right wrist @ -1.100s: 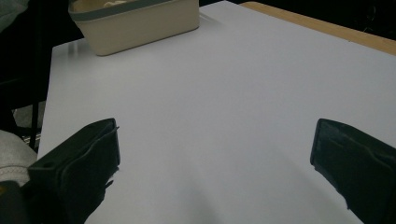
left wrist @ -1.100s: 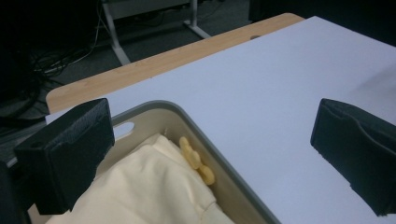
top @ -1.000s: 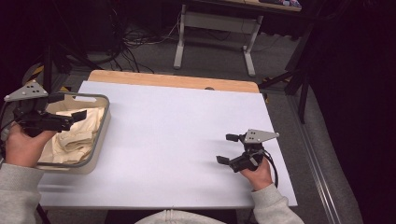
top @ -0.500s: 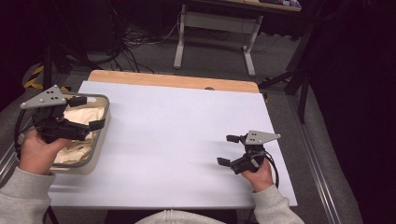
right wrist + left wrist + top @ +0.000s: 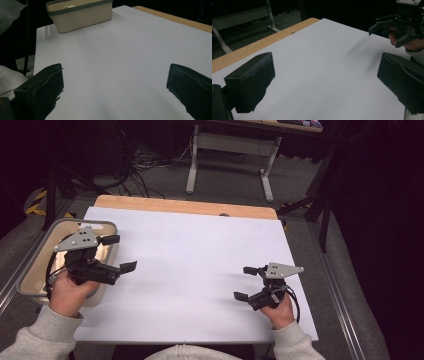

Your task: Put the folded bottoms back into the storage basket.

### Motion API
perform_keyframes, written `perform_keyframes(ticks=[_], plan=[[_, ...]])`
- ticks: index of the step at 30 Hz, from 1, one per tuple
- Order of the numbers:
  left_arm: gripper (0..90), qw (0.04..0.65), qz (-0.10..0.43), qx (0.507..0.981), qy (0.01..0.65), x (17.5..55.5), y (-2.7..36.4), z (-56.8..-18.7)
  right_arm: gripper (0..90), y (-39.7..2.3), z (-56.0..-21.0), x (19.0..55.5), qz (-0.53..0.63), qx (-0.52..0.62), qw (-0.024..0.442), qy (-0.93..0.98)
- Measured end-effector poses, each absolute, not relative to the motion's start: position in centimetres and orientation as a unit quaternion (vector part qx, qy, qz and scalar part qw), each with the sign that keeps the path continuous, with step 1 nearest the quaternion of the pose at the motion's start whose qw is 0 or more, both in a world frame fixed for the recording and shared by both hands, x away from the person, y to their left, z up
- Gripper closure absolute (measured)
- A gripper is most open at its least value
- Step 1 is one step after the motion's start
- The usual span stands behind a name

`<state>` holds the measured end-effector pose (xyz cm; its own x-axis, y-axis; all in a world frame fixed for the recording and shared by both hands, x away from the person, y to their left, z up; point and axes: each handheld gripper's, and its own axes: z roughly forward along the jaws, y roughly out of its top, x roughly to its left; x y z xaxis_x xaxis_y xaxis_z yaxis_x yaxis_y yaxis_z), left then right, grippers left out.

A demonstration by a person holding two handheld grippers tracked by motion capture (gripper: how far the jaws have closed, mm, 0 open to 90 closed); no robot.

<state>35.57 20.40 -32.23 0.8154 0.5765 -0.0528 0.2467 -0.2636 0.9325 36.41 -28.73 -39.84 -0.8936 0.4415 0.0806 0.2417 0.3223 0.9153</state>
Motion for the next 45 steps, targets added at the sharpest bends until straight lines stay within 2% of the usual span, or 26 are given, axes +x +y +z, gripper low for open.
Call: perform_keyframes(ticks=[8,23,31,45], plan=[[1.1,0.565,0.155,0.774,0.241,35.1,18.1,-34.2,1.2,-28.9,-40.0,35.9,0.54,0.212,0.097,0.809],[0.1,0.59,0.119,0.767,0.22,35.7,15.8,-38.2,1.1,-29.1,-40.4,34.6,0.556,0.212,0.101,0.797],[0.2,0.603,0.106,0.749,0.254,36.4,14.7,-41.3,1.2,-29.4,-41.0,34.2,0.563,0.229,0.117,0.785],[0.0,0.568,0.114,0.781,0.235,36.4,13.4,-44.2,1.1,-29.5,-41.6,34.0,0.569,0.236,0.124,0.778]])
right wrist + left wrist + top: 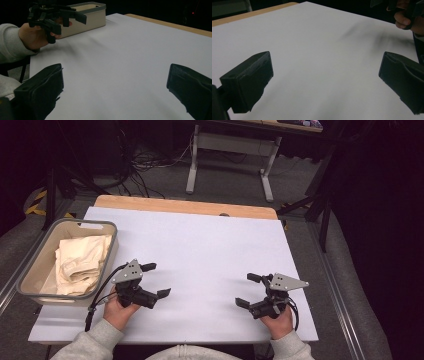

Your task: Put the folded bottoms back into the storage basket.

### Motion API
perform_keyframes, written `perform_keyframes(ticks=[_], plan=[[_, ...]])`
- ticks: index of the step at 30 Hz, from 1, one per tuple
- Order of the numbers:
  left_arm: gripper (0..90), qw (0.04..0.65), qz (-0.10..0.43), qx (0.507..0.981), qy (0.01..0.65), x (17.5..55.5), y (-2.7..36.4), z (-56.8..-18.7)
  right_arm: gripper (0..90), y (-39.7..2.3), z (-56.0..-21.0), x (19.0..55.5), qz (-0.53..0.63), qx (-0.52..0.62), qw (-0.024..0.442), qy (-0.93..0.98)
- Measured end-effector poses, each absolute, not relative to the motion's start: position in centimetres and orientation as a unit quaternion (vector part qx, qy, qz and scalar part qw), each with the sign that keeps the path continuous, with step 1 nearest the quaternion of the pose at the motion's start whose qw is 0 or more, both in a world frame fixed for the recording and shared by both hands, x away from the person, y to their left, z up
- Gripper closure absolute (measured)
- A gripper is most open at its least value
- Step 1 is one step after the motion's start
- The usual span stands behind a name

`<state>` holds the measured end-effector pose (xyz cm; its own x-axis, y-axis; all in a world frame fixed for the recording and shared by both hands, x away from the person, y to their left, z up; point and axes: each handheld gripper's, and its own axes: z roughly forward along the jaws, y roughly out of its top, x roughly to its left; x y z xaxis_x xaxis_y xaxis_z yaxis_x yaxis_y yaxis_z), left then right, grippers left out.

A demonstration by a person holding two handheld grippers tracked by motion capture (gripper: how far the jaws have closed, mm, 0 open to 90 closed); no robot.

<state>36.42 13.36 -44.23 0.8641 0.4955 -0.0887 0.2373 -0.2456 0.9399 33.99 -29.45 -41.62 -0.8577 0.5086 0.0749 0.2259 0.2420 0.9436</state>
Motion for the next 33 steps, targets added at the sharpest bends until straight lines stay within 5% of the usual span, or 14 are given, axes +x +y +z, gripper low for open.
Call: perform_keyframes(ticks=[33], plan=[[0.0,0.568,0.092,0.779,0.248,36.7,13.2,-45.0,0.5,-29.2,-42.9,34.5,0.556,0.238,0.12,0.787]])
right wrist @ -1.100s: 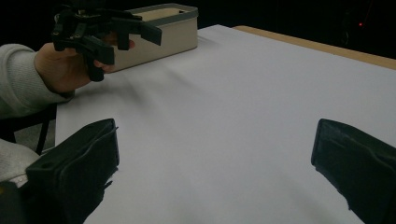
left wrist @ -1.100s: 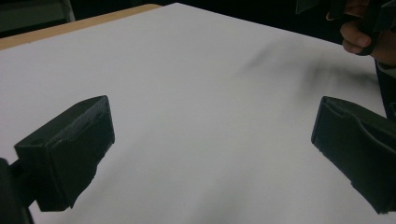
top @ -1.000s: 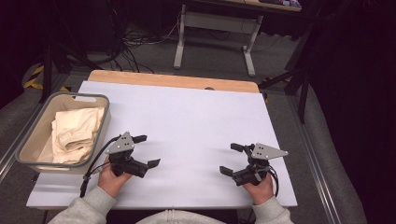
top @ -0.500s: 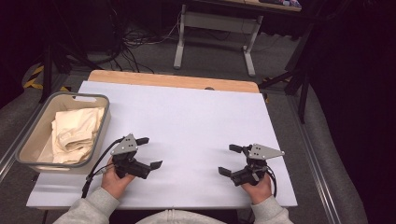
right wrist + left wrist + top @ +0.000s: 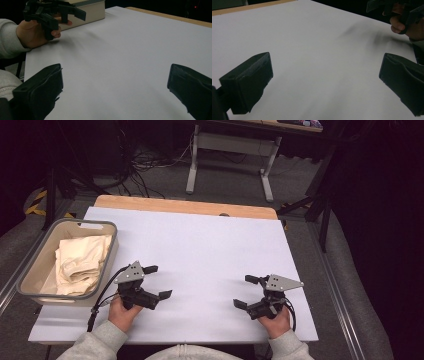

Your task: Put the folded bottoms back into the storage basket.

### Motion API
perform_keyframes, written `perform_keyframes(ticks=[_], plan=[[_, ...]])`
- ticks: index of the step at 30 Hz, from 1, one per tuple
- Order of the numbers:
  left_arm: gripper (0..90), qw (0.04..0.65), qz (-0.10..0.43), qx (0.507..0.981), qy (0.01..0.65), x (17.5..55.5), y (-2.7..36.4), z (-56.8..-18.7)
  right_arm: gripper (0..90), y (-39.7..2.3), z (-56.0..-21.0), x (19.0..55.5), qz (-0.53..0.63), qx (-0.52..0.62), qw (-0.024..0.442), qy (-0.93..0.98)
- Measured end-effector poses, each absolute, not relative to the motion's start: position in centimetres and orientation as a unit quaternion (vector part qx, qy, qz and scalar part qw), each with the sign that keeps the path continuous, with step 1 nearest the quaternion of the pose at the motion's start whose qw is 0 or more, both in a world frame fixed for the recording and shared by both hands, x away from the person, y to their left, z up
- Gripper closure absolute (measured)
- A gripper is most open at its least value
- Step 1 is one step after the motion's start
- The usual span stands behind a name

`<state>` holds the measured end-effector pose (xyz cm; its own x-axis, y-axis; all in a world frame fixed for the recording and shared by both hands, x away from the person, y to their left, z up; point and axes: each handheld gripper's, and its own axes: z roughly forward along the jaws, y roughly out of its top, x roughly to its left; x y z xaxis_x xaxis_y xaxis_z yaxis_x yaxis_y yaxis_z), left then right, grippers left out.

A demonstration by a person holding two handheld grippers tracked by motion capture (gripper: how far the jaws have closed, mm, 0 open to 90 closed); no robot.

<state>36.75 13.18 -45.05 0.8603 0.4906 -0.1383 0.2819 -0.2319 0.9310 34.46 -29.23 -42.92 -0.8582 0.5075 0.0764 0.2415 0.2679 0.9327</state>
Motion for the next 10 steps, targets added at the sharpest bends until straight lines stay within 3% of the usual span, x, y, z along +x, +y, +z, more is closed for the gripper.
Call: perform_keyframes(ticks=[10], plan=[[0.0,0.563,0.098,0.783,0.246,36.62,13.28,-44.7,0.5,-29.16,-43.13,34.49,0.552,0.238,0.118,0.79]])
